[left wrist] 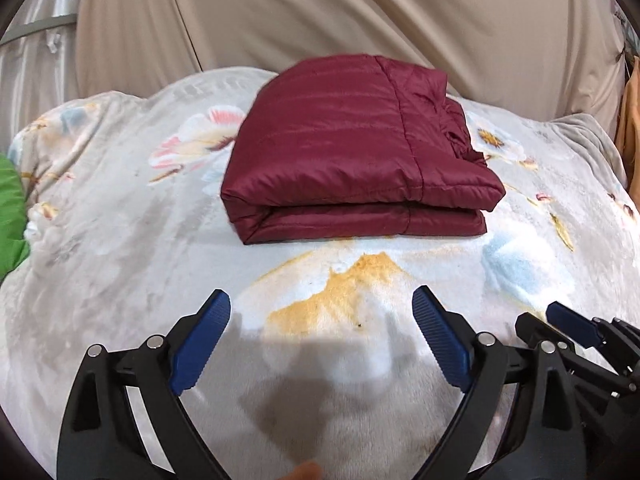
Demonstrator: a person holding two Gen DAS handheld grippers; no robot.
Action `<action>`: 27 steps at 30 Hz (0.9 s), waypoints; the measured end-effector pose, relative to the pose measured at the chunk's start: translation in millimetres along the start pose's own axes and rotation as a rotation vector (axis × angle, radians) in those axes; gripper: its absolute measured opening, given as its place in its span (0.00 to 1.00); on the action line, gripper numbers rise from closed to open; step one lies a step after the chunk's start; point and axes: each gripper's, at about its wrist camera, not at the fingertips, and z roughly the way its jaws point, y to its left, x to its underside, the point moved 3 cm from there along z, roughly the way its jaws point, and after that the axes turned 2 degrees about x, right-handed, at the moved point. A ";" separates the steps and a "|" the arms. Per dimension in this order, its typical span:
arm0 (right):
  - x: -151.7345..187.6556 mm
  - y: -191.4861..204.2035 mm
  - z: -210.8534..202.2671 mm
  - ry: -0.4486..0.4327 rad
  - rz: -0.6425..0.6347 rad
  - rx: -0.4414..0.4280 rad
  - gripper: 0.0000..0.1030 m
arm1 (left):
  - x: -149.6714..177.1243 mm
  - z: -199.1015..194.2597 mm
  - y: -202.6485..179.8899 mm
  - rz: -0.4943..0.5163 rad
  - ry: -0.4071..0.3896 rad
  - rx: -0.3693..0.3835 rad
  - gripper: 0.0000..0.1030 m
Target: Fold large clothes
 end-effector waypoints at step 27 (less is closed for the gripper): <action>0.2 5.6 -12.3 -0.085 -0.017 0.057 0.48 | 4.1 -7.6 -5.1 0.002 -0.032 -0.072 0.90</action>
